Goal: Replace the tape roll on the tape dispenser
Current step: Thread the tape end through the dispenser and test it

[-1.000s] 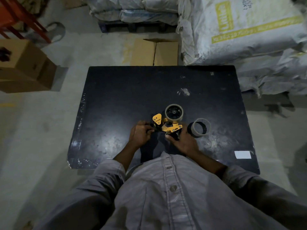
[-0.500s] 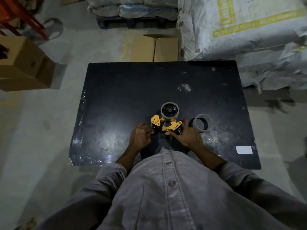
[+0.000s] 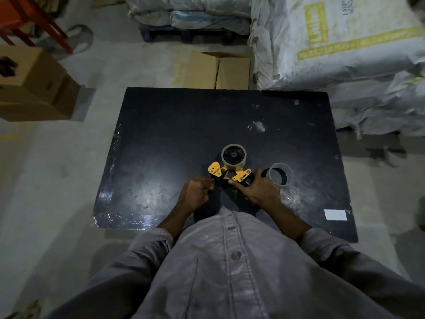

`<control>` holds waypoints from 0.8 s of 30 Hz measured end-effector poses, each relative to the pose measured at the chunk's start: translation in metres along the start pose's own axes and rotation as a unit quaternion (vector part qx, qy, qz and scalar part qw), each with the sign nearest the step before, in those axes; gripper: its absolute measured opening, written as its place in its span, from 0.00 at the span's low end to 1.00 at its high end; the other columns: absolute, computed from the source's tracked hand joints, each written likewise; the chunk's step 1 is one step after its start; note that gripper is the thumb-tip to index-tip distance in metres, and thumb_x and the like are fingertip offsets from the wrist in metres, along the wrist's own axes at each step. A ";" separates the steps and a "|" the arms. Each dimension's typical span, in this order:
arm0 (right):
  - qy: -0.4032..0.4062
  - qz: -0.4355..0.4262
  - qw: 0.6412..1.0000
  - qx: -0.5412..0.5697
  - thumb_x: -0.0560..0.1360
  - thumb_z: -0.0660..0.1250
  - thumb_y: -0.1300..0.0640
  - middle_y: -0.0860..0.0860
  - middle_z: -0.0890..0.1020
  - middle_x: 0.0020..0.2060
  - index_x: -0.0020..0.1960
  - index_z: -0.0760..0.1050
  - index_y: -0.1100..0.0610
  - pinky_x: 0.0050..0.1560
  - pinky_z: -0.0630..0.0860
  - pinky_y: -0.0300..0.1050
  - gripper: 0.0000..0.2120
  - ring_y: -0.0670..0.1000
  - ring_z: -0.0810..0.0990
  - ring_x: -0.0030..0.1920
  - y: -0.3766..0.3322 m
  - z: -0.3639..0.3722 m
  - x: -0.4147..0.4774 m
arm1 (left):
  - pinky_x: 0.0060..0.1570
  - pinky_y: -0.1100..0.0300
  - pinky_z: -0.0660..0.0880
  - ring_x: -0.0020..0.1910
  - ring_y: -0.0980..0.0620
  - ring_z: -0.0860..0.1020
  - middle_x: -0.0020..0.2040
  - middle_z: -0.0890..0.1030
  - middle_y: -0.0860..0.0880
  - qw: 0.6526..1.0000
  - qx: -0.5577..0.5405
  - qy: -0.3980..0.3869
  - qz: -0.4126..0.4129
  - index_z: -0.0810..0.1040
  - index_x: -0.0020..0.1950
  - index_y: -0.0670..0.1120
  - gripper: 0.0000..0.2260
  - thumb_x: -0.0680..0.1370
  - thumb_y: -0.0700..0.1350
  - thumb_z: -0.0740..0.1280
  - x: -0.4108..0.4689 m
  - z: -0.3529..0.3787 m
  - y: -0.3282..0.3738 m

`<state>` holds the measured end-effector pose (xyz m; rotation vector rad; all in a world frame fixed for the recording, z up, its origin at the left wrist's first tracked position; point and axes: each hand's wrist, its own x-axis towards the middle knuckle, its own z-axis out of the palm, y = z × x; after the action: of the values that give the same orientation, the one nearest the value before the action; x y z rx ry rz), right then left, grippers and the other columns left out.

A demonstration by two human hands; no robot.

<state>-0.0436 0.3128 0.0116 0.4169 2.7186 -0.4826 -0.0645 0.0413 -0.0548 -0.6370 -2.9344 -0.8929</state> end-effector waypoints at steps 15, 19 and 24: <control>-0.242 0.033 0.942 0.231 0.72 0.84 0.32 0.56 0.91 0.49 0.56 0.87 0.59 0.56 0.86 0.58 0.30 0.57 0.90 0.49 0.020 0.014 0.004 | 0.46 0.47 0.87 0.44 0.40 0.89 0.45 0.90 0.41 0.797 -0.361 0.002 -0.484 0.87 0.62 0.37 0.10 0.84 0.36 0.69 0.003 -0.007 0.017; -0.375 0.127 0.824 0.406 0.81 0.82 0.55 0.60 0.88 0.41 0.53 0.84 0.62 0.36 0.83 0.46 0.12 0.54 0.83 0.31 0.013 0.011 -0.005 | 0.48 0.38 0.88 0.54 0.30 0.88 0.52 0.90 0.35 0.666 -0.472 -0.094 -0.570 0.85 0.63 0.35 0.21 0.86 0.53 0.68 0.008 -0.030 0.027; -0.378 0.138 0.819 0.408 0.79 0.83 0.54 0.53 0.84 0.37 0.52 0.86 0.60 0.31 0.77 0.43 0.11 0.49 0.77 0.29 0.018 0.016 -0.001 | 0.54 0.41 0.87 0.63 0.35 0.87 0.62 0.88 0.35 0.560 -0.561 -0.202 -0.575 0.81 0.69 0.35 0.41 0.80 0.73 0.68 0.012 -0.035 0.028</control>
<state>-0.0322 0.3230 -0.0074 0.6350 1.5452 -1.3791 -0.0680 0.0485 -0.0093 1.6924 -2.2376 -3.0010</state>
